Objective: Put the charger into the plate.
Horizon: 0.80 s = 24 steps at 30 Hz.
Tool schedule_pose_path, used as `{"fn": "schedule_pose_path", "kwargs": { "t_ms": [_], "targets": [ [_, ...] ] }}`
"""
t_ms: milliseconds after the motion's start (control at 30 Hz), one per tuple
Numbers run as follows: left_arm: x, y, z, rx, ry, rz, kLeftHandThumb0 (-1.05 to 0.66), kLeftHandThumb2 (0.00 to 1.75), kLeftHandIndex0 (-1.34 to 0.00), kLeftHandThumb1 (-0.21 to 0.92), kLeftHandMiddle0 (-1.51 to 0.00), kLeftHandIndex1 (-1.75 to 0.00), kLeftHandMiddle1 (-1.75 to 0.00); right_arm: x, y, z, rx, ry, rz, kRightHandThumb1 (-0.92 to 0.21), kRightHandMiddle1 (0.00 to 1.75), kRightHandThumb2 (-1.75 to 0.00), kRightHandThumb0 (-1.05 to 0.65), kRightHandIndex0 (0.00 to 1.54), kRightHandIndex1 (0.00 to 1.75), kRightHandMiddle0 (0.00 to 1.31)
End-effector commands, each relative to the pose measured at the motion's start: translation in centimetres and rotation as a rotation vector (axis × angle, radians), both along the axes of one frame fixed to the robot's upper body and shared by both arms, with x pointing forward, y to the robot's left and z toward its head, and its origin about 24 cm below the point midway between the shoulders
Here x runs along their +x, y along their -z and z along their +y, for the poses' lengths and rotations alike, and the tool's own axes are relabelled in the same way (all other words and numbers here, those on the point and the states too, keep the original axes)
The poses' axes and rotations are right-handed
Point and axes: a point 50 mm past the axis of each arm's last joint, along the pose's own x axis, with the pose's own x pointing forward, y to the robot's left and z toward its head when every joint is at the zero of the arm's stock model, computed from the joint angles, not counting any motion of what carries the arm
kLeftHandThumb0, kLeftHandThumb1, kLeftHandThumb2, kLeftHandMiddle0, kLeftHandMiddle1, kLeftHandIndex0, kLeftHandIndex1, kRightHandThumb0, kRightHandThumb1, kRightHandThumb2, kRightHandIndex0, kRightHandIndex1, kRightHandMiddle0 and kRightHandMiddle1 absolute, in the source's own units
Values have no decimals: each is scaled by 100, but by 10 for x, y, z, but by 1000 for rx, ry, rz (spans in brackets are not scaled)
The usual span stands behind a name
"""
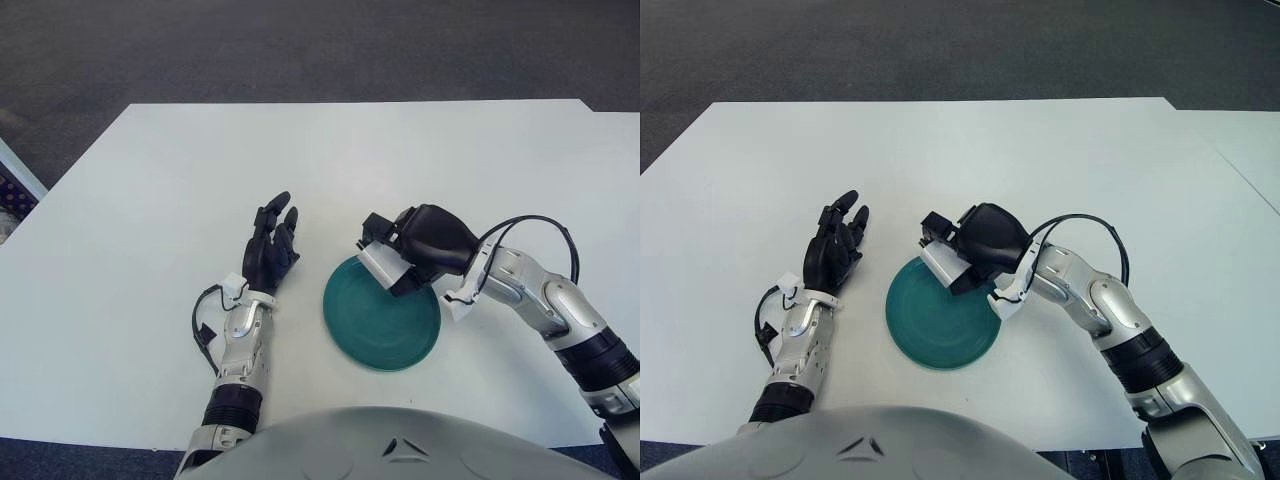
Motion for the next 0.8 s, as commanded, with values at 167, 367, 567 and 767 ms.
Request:
{"fn": "schedule_pose_path", "kwargs": {
  "t_ms": [167,367,567,767],
  "targets": [
    [-22,27,-10,-24,17,144,-82,87,0,92,-33,-81,0,-6,6,-3,-48,-33,36,-52,175,-106,-42,94,175,47],
    [-22,28,-11,-28,20,155,-82,87,0,92,-32,-79,0,-8,10,-3,-94,-69,68,-51,175,-108,-43,96,175,47],
    [-22,28,-12,-50,18,165,-81,88,0,92,-31,-79,0,-10,14,-4,-97,-85,87,-51,175,-107,-42,97,175,46],
    [-21,28,-12,-57,15,164,-82,87,0,92,-30,-80,0,-13,14,-3,-86,-81,74,-52,175,-106,-42,96,175,46]
  ]
}}
